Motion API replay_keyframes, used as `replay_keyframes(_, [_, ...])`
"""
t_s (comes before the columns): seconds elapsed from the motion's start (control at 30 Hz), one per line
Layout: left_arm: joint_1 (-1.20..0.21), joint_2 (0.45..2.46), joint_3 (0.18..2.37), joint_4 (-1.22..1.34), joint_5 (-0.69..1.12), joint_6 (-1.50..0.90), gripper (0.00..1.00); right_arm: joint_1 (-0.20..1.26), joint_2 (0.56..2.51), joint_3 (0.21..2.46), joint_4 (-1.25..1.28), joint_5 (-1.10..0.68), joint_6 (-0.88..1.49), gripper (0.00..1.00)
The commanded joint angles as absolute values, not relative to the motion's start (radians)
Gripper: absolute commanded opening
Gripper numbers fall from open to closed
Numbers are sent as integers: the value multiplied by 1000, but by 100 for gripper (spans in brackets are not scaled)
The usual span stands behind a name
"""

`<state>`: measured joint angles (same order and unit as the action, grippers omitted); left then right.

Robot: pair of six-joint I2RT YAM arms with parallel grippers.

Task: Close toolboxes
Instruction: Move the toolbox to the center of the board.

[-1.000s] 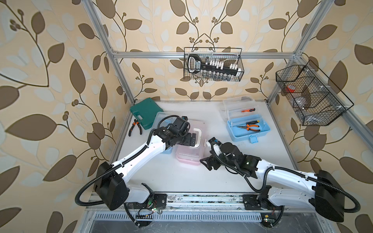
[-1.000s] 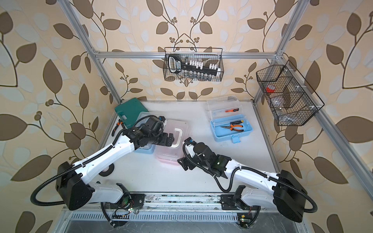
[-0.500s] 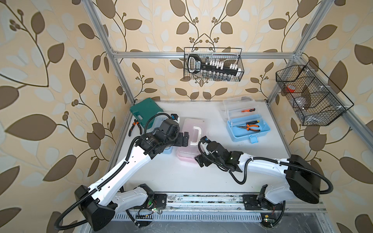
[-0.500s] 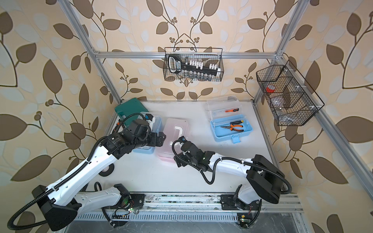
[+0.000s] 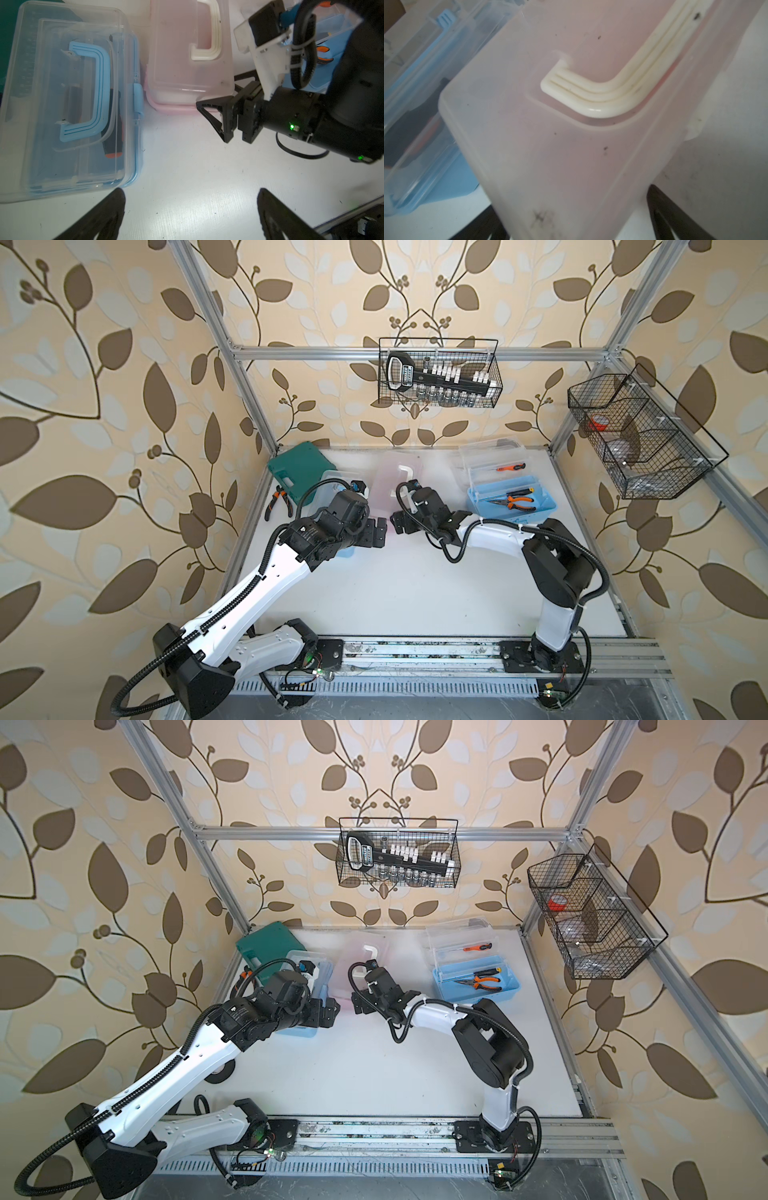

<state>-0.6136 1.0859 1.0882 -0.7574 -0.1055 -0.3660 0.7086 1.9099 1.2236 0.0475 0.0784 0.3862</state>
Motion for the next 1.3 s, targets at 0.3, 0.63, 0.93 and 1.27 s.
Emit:
replay_keyframes(0.3, [-608, 1138, 1033, -633, 33, -328, 99, 579, 1961, 1384, 23, -28, 323, 96])
replay_keyframes(0.63, [-631, 1237, 1017, -507, 107, -345, 99, 350, 1619, 1120, -112, -17, 307, 97])
replay_keyframes(0.93, [-698, 1346, 1054, -466, 95, -362, 99, 192, 1593, 1005, -183, -77, 255, 95])
replay_keyframes(1.27, [-708, 1403, 1071, -468, 93, -372, 99, 211, 1671, 985, -180, -152, 301, 80])
